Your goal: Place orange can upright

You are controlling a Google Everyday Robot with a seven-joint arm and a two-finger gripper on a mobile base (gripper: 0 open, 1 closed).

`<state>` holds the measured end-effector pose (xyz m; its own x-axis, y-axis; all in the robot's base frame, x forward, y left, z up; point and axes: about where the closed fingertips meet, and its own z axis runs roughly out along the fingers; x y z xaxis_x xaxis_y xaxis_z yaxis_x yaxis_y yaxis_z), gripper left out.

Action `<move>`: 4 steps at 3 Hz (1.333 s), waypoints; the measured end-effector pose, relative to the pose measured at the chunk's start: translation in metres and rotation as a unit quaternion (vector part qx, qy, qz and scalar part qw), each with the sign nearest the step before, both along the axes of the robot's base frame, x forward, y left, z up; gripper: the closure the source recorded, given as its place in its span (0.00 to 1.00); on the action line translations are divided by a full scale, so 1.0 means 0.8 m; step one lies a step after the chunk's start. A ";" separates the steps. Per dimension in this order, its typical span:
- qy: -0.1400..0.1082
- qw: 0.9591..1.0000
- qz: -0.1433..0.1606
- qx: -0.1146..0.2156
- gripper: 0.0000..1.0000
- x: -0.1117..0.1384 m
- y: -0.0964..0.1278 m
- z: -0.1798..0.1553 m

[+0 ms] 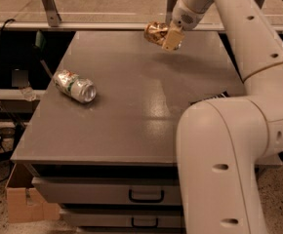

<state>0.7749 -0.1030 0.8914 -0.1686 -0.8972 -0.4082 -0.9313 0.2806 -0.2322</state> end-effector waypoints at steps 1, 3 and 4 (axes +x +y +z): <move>-0.015 0.995 -0.036 0.088 1.00 -0.027 -0.031 0.050; -0.034 0.956 -0.064 0.285 1.00 -0.108 -0.071 0.111; -0.045 0.921 -0.041 0.384 1.00 -0.151 -0.082 0.110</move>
Offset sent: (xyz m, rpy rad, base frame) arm -0.1307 -0.0751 0.1004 0.6655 -0.0843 -0.1951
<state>0.6538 -0.1689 0.9791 -0.1569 -0.3232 -0.9332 -0.8863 0.4630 -0.0114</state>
